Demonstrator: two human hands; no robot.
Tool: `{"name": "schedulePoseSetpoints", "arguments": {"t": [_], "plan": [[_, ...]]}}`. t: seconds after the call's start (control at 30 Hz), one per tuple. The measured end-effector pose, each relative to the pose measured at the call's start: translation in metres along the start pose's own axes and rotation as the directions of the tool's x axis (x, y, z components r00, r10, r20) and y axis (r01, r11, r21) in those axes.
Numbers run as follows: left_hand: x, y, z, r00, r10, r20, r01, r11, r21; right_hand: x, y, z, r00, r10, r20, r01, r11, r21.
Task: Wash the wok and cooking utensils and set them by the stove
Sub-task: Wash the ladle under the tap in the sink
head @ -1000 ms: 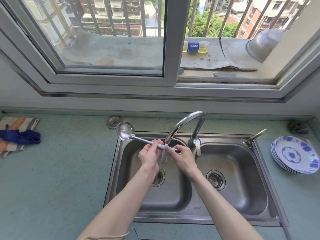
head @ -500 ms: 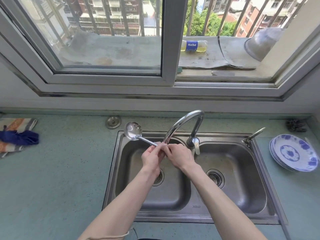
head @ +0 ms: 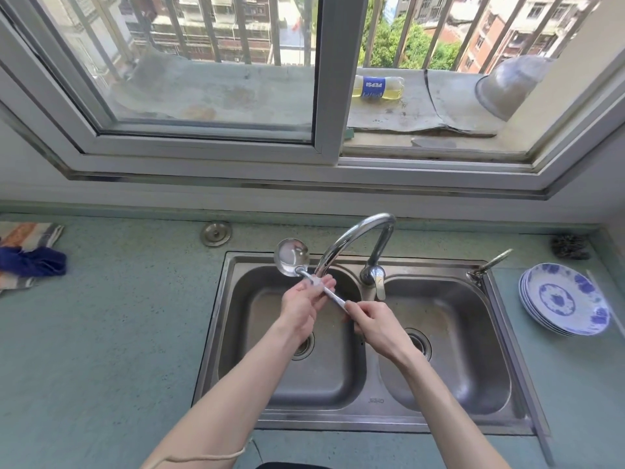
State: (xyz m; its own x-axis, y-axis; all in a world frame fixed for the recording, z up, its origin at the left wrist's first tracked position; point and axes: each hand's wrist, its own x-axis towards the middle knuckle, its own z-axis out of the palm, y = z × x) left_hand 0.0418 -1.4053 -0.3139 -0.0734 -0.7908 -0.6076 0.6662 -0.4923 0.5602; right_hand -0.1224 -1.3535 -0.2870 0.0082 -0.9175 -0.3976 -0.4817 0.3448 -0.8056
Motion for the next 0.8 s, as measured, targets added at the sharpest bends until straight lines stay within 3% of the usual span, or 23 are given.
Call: {"name": "schedulePoseSetpoints", "arguments": {"t": [0.17, 0.37, 0.63, 0.8], "plan": [[-0.008, -0.012, 0.007, 1.0, -0.019, -0.008, 0.02, 1.0, 0.022, -0.01, 0.011, -0.003, 0.999, 0.021, -0.029, -0.019, 0.998, 0.056], [-0.009, -0.013, 0.015, 0.992, -0.024, -0.122, 0.019, 0.999, -0.04, -0.021, 0.0, -0.006, 0.999, 0.004, -0.034, -0.005, 1.0, -0.024], [-0.017, -0.005, 0.011, 0.999, -0.045, 0.015, 0.044, 0.997, 0.068, -0.029, -0.007, -0.015, 0.997, 0.046, -0.065, -0.049, 0.998, -0.045], [-0.019, -0.01, 0.008, 0.995, -0.074, -0.069, 0.079, 0.994, 0.076, -0.043, -0.01, -0.018, 0.998, 0.042, -0.045, -0.047, 0.992, -0.114]]}}
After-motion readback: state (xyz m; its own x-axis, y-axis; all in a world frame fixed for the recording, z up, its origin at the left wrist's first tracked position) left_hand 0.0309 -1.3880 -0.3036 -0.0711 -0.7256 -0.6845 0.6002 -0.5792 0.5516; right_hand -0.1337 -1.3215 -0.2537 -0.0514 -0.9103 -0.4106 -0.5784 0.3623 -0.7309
